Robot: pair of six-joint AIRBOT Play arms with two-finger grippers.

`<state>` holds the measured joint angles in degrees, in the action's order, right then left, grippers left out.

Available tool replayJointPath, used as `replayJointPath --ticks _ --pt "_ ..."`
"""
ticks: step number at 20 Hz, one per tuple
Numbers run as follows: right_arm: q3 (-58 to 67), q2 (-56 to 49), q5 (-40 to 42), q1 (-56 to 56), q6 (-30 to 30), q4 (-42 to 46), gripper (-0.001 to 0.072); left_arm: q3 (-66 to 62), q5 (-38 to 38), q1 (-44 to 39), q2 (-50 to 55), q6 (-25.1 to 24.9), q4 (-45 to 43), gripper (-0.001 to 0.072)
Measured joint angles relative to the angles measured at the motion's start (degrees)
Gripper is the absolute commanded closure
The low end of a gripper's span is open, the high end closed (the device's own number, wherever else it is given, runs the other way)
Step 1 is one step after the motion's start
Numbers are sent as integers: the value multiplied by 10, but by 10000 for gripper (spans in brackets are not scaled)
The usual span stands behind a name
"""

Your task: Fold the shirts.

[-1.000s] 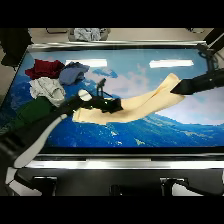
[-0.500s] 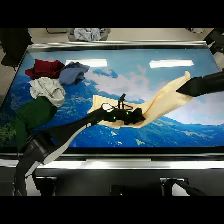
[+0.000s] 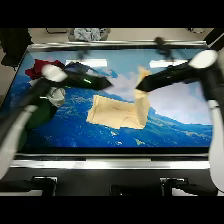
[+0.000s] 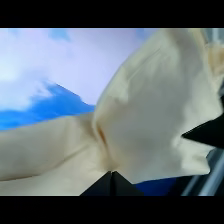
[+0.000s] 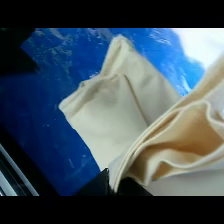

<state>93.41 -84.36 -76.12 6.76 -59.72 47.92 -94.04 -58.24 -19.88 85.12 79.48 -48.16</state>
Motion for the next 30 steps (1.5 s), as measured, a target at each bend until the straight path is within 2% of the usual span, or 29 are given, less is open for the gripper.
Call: replayJointPath --ticks 3,4,5,6,7,10,13,18,20,22,25,28,29,30 --pt "0 -62 55 76 4 -37 676 0 -32 94 -100 20 -89 684" --pt "0 -83 74 98 4 -49 604 0 -38 123 -127 26 -106 684" --pt "0 -102 91 116 4 -60 203 0 -42 146 -149 31 -120 684" --pt "0 -121 110 133 1 -73 35 0 -47 166 -167 36 -129 684" --pt "0 -137 124 146 -3 -85 30 0 -48 179 -179 40 -135 684" --pt "0 -162 146 155 -8 -103 32 0 -60 200 -200 46 -150 684" --pt "0 -149 130 113 -12 -71 33 1 -75 207 -207 47 -155 683" --pt "-7 -112 14 -37 -38 101 67 3 -85 211 -209 42 -163 683" --pt "-38 -109 -43 -84 -46 142 67 8 -86 211 -209 41 -165 683" --pt "-92 -107 -55 -110 -48 137 82 19 -87 212 -209 41 -167 683" --pt "-177 -111 -9 -115 -38 63 117 38 -89 212 -210 41 -163 683" --pt "-220 -130 54 -100 -35 1 247 49 -87 210 -210 41 -147 683" --pt "-227 -138 71 -92 -33 -22 382 51 -84 207 -210 41 -143 683" --pt "-232 -144 84 -85 -32 -42 655 52 -85 205 -210 41 -140 683"
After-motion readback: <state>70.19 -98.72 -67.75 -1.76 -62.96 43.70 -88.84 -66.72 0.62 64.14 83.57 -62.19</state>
